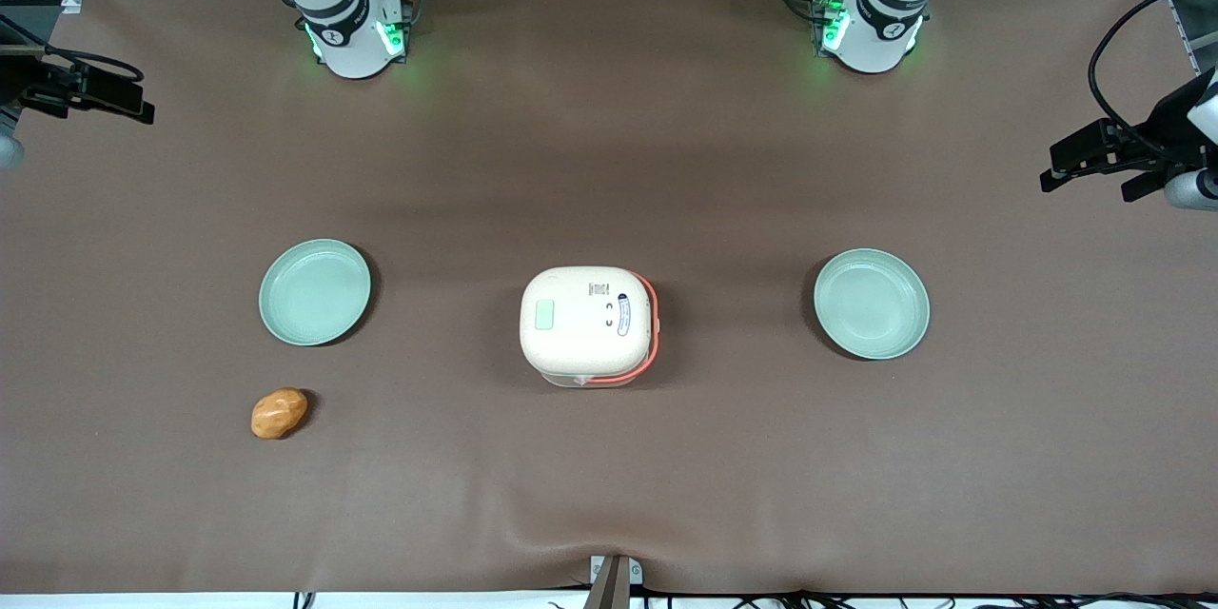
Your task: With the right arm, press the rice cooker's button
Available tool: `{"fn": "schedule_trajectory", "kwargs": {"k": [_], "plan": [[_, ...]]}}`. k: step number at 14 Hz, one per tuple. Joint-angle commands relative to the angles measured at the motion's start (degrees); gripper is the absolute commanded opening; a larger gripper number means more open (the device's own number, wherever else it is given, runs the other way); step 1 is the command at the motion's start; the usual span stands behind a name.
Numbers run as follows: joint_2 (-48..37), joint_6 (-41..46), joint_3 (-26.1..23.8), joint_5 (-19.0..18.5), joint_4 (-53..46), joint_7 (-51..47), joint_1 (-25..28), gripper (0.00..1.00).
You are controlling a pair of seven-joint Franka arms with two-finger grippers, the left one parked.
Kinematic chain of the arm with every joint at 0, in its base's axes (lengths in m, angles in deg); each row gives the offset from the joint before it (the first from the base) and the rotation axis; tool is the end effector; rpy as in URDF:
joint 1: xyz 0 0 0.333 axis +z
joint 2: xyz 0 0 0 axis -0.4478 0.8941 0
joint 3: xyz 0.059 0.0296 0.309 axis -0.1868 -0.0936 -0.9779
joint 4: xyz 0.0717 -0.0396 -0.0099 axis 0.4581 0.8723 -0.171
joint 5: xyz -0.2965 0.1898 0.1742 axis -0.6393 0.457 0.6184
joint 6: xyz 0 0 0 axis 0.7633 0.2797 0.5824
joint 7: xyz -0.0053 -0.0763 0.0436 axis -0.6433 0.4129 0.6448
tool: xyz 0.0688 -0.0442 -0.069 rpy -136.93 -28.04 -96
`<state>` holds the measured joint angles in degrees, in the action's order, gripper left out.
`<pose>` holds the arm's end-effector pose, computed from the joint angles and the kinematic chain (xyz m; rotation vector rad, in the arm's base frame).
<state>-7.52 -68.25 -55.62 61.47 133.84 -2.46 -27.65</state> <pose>0.5292 -0.0010 0.6617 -3.1034 0.1325 0.4087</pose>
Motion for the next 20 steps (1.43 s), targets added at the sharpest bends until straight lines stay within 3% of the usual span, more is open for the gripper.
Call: {"fn": "schedule_trajectory", "kwargs": {"k": [1,11,17,20], "plan": [[-0.2,0.7,-0.1,-1.0,-1.2,0.2,0.0,1.00],[0.4,0.2,-1.0,-0.2,-1.4,0.5,1.9,1.00],[1.0,-4.6,-3.9,-0.2,-1.4,-0.5,6.8,1.00],[3.3,-7.5,-3.9,-0.2,-1.4,-3.4,12.5,1.00]]}}
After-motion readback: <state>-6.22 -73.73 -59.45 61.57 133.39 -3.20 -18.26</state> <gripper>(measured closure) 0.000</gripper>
